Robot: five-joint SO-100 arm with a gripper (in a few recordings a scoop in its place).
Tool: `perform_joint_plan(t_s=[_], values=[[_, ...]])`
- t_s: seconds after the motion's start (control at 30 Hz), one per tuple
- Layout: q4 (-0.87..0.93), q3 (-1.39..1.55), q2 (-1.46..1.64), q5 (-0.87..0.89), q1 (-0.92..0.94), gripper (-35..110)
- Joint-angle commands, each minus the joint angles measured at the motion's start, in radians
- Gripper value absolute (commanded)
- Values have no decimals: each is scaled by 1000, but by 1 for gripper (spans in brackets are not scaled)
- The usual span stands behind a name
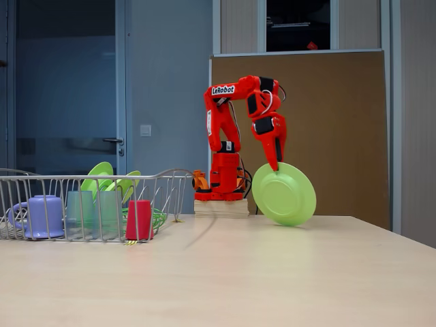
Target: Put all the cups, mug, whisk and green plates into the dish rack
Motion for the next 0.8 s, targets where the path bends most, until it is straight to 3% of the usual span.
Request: perform_joint_plan(t_s=[0.0,0.5,0.77], values=[[14,-37,71,-87,74,0],[-35,-164,158,-779,402,0],[114,-397,202,-1045,540,0]])
